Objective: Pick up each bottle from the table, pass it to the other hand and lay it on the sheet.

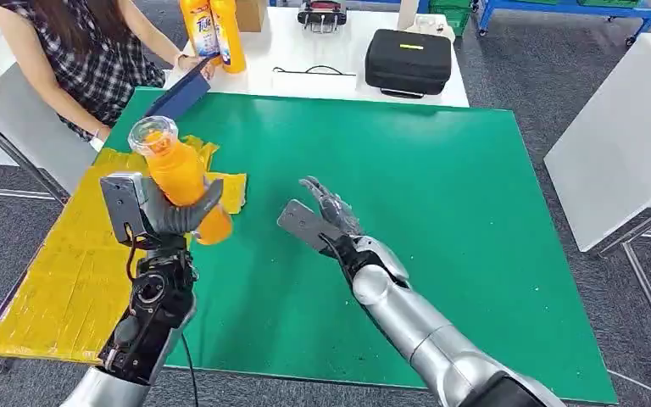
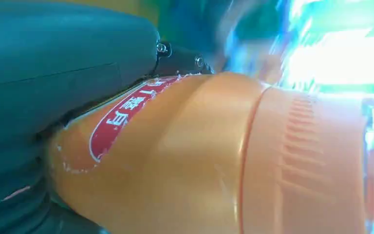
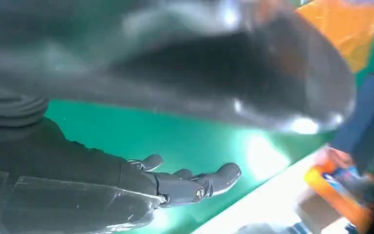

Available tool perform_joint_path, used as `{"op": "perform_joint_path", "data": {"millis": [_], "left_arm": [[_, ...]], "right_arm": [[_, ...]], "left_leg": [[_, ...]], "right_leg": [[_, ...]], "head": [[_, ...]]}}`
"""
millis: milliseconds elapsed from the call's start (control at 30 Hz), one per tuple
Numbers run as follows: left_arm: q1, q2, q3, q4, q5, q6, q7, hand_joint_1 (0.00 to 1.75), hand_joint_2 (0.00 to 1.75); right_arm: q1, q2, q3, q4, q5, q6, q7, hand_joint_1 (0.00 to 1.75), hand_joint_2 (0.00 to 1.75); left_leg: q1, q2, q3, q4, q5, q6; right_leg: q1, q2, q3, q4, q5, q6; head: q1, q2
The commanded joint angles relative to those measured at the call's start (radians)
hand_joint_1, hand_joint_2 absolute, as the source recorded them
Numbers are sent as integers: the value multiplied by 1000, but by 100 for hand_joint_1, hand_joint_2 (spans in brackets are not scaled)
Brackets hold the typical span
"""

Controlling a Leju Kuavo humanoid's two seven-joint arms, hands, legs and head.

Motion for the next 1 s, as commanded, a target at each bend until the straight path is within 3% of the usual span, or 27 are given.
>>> {"op": "perform_joint_path", "data": {"millis": [33,67,133,200,367,500,533,567,733,1000], "left_arm": [[-61,37,247,222,-614,202,-21,175,175],[-61,37,247,222,-614,202,-21,175,175],[-62,11,386,218,-1043,202,55,175,175],[-70,35,413,270,-1252,202,115,175,175],[-70,35,413,270,-1252,202,115,175,175],[-102,83,325,484,-1433,202,217,175,175],[-88,98,269,487,-1546,202,292,175,175],[-88,98,269,487,-1546,202,292,175,175],[-109,127,13,653,-1569,202,446,175,175],[-117,123,-34,702,-1549,202,457,175,175]], "right_arm": [[84,-102,-77,-234,12,51,-26,0,0],[84,-102,-77,-234,12,51,-26,0,0],[86,-109,-91,-265,7,58,-29,0,0],[91,-118,-105,-294,-4,68,-30,0,0],[91,-118,-105,-294,-4,68,-30,0,0],[105,-142,-132,-330,-26,77,-34,0,0],[110,-148,-138,-340,-37,84,-42,0,0],[110,-148,-138,-340,-37,84,-42,0,0],[104,-148,-127,-343,-45,95,-51,0,0],[101,-147,-114,-340,-47,103,-55,0,0]], "left_leg": [[1,0,5,-1,-2,-2],[1,1,8,-1,-3,-3],[1,-2,7,0,-3,-2],[0,2,4,0,-2,-2],[0,-1,7,-1,-3,-3],[0,-1,4,-1,-1,-2],[0,-3,7,-2,-2,-3],[0,-3,4,-2,-1,-1],[0,-2,8,-2,-3,-2],[0,0,5,0,-2,-3]], "right_leg": [[1,-1,6,-2,-2,-2],[1,0,8,-2,-3,-2],[0,-2,8,-1,-3,-2],[0,1,3,-1,-1,-1],[0,-2,8,-1,-3,-3],[0,-2,4,-1,-2,-2],[0,-4,8,-2,-3,-2],[-1,-3,4,-1,-2,-1],[0,-3,9,-2,-3,-2],[0,-1,5,-1,-2,-2]], "head": [[0,0],[-1,0],[0,0],[-1,0],[0,0],[0,0],[0,0],[0,0],[0,0],[0,0]]}}
